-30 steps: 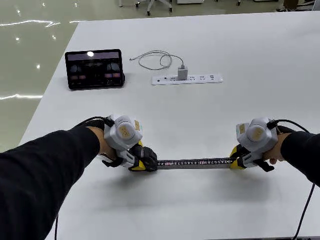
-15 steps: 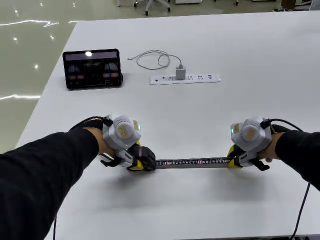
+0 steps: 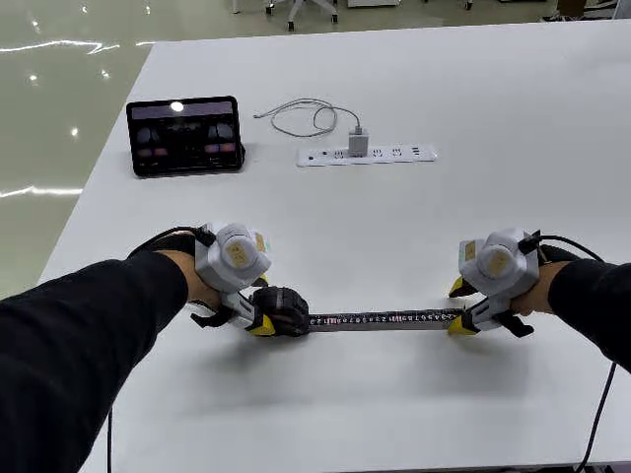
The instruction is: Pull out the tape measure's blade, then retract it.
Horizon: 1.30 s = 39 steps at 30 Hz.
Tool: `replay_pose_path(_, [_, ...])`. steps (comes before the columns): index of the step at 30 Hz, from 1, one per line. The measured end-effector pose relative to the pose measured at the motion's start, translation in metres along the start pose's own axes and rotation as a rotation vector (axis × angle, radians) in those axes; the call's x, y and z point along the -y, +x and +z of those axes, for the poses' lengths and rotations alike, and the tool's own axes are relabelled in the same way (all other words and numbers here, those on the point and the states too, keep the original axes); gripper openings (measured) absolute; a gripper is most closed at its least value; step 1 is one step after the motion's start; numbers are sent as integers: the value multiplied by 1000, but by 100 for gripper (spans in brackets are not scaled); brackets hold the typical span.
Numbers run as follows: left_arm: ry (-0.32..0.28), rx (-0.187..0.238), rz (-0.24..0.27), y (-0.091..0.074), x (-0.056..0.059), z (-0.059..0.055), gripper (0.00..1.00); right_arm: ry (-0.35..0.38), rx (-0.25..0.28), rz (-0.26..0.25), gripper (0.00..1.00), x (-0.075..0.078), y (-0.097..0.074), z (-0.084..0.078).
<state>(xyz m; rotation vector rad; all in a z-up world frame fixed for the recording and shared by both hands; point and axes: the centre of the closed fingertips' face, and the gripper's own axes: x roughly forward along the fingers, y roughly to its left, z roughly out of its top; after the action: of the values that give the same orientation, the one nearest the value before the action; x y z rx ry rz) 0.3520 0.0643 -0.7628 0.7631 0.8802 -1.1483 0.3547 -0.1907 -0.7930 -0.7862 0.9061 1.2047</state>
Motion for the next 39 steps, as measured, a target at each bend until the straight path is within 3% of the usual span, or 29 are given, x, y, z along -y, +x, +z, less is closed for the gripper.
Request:
replay_pose_path(3, [-1,-7,-1,-1,0,-2,44,58,15,35,50,-8,3,4])
replay_pose_path(6, [-5,-5,-1,-2,1,-2,45,63,8,37,59,-7,3,3])
replay_pose_path(11, [-26,12,9,-4,-2,-1,56,86,-1,43,70,-8,1,0])
replay_pose_path(20, [-67,26,6,-5,3,1,76,109,-29,36,73,-11,-3,-8])
replay_pose_path(23, [-86,-19,37,-3,0,-11,90,120,-19,31,72,-11,-3,-9])
replay_pose_path(25, [-126,10,38,-3,0,-9,100,135,-12,22,78,-10,-3,-9])
replay_pose_path(27, [-161,31,43,-6,-2,-9,100,146,-1,12,87,-9,-4,-8])
replay_pose_path(32, [-231,73,61,-12,-4,-9,100,169,30,-11,99,-6,-6,-5])
replay_pose_path(35, [-258,125,100,-18,-11,-9,100,216,21,-46,100,-3,-10,-8])
replay_pose_path(39, [-330,164,146,-26,-17,-14,100,260,71,-71,100,-2,-15,-5])
